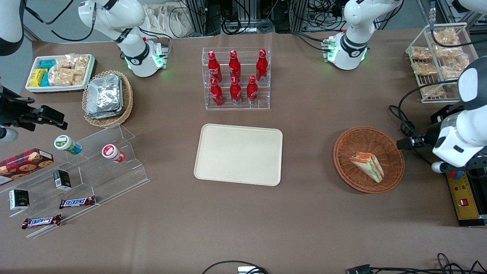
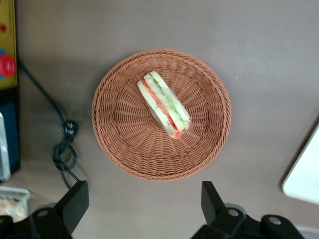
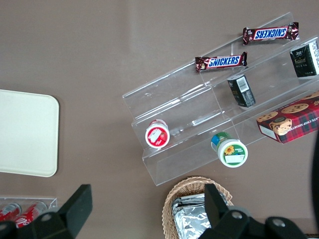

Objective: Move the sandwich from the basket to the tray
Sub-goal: 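Move the left gripper over the wicker basket toward the sandwich, then lower the left gripper and close it on the wrapped sandwich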

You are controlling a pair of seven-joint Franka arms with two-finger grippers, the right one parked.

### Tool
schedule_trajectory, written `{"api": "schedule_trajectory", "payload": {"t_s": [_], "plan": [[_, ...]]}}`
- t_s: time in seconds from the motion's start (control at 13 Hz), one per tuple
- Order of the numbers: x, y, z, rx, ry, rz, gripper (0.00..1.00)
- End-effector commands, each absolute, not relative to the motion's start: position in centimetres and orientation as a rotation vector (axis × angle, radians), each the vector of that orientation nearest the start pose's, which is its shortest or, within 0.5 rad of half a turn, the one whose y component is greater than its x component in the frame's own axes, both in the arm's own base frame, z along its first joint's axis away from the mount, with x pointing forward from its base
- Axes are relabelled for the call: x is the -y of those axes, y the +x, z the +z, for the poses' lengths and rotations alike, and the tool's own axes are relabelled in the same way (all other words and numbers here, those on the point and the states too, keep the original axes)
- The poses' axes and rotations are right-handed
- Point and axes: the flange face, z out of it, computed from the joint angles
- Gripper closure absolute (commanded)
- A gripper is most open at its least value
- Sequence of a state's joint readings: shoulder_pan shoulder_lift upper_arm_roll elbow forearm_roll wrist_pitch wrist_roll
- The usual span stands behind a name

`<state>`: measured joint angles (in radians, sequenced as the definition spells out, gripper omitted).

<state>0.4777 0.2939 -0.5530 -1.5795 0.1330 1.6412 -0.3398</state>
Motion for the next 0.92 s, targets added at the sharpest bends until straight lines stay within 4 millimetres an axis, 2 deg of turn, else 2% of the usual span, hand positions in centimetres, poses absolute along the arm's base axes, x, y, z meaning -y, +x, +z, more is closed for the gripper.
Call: {"api": "schedule_trajectory", "payload": {"t_s": [0.0, 0.23, 0.38, 0.54, 0.85], "plan": [[1.3, 61.2, 45.4, 0.730, -2.972, 0.322, 0.00], [1.3, 60.2, 39.4, 0.980, -2.892, 0.294, 0.00], [0.0, 60.1, 36.3, 1.070, -2.905, 0.220, 0.00], [0.2, 60.2, 34.1, 1.093, -2.934, 0.169, 0.00], [0.8, 59.9, 29.9, 1.199, -2.926, 0.183, 0.00]]}}
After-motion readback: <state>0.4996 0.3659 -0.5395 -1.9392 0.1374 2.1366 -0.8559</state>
